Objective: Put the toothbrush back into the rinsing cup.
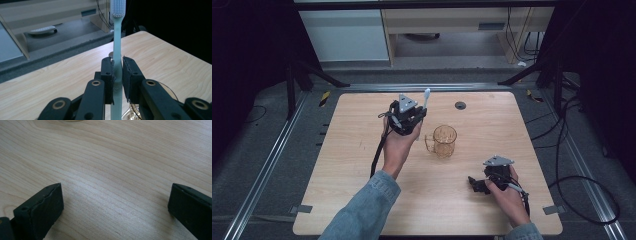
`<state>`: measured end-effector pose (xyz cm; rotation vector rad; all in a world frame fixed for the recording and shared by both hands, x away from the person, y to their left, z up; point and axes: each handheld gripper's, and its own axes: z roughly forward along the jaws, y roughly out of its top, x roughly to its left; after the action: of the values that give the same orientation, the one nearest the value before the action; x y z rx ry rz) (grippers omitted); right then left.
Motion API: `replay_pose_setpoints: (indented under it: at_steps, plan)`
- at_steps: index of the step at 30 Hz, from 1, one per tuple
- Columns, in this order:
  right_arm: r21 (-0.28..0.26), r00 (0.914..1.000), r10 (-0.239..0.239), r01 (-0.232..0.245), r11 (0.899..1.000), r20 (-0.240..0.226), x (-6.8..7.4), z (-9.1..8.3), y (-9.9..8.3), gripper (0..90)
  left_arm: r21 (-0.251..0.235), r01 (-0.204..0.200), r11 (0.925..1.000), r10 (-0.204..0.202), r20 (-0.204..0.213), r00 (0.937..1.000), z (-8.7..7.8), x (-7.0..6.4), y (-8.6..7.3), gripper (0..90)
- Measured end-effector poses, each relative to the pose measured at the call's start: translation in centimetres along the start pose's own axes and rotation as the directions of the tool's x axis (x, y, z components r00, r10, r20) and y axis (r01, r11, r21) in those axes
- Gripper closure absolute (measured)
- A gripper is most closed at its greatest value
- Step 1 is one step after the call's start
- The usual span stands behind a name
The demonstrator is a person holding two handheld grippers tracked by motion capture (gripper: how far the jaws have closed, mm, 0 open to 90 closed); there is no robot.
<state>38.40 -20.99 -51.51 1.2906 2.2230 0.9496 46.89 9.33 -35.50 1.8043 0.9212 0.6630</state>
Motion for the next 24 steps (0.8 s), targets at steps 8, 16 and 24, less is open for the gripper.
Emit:
replay_pose_setpoints:
  at_steps: [8,16,24]
  plan:
    - [-0.001,1.0000,0.001,-0.001,1.000,-0.001,0.0,0.0,0.0,0.4,-0.083,0.014,0.9965,-0.015,-0.010,0.9998,0.5,0.0,-0.2,79.0]
    - [-0.001,1.0000,0.000,0.000,1.000,-0.001,0.0,0.0,0.0,0.4,-0.194,0.009,0.9809,-0.013,-0.021,0.9997,0.6,-0.6,-0.6,79.1]
    - [0.000,1.0000,0.002,-0.002,1.000,-0.001,0.0,0.0,0.0,0.4,-0.238,0.000,0.9712,-0.006,-0.026,0.9996,0.3,-0.9,-0.5,79.1]
